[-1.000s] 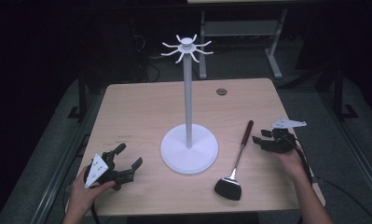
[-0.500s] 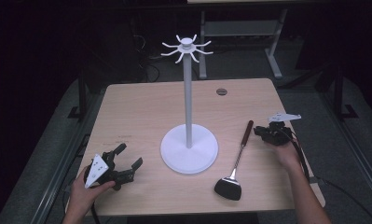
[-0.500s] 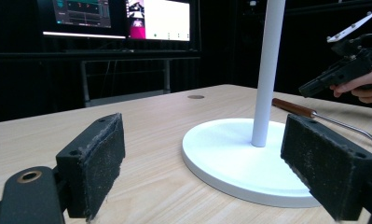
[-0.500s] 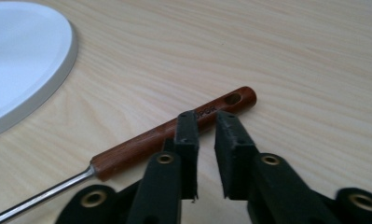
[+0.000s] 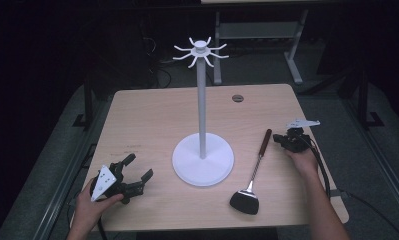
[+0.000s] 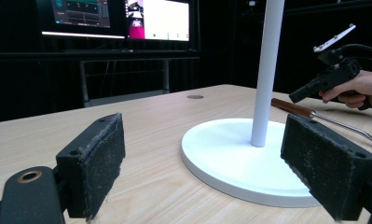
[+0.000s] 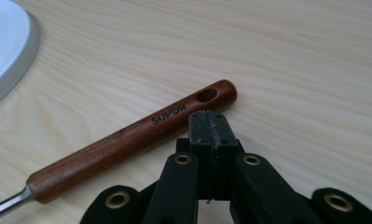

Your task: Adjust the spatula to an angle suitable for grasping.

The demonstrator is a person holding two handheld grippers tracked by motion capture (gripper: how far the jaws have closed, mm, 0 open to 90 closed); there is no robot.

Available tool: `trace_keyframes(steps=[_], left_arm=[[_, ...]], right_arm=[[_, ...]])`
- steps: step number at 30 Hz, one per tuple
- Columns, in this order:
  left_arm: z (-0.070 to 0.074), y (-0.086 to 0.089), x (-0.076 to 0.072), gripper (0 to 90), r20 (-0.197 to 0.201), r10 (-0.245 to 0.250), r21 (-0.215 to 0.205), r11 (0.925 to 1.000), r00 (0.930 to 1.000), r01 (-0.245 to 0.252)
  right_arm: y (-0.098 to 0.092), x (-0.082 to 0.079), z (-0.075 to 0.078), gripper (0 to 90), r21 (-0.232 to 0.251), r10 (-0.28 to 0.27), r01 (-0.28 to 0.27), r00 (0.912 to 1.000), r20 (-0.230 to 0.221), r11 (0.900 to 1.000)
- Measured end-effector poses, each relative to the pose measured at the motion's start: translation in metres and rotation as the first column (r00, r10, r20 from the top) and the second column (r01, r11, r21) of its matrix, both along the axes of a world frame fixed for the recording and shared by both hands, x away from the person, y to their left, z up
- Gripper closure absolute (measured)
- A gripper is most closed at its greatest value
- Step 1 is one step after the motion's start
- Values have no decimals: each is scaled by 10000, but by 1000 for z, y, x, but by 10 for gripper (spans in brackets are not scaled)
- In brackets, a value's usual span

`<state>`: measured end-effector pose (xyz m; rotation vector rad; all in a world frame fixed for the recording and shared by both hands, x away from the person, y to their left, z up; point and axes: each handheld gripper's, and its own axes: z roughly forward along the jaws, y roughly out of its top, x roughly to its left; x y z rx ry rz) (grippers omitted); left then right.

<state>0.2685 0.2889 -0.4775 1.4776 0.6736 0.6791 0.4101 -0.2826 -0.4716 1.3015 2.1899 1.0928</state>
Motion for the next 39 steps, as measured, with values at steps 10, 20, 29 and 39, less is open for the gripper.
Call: trace_keyframes(steps=[10,20,29,39], left_arm=[[0,0,0,129,8,-30,5,10000,10000,30],[0,0,0,129,13,-56,29,10000,10000,56],[0,0,0,126,16,17,81,10000,10000,-17],[0,0,0,126,10,83,13,10000,10000,-83]], right_arm=[[12,0,-2,897,3,456,-456,9989,-100,9990],[21,-1,-3,897,5,675,-675,9976,-144,9977],[29,-1,-3,897,136,997,-995,9949,-151,9949],[44,-3,-4,897,183,1447,-1443,9893,-188,9894]])
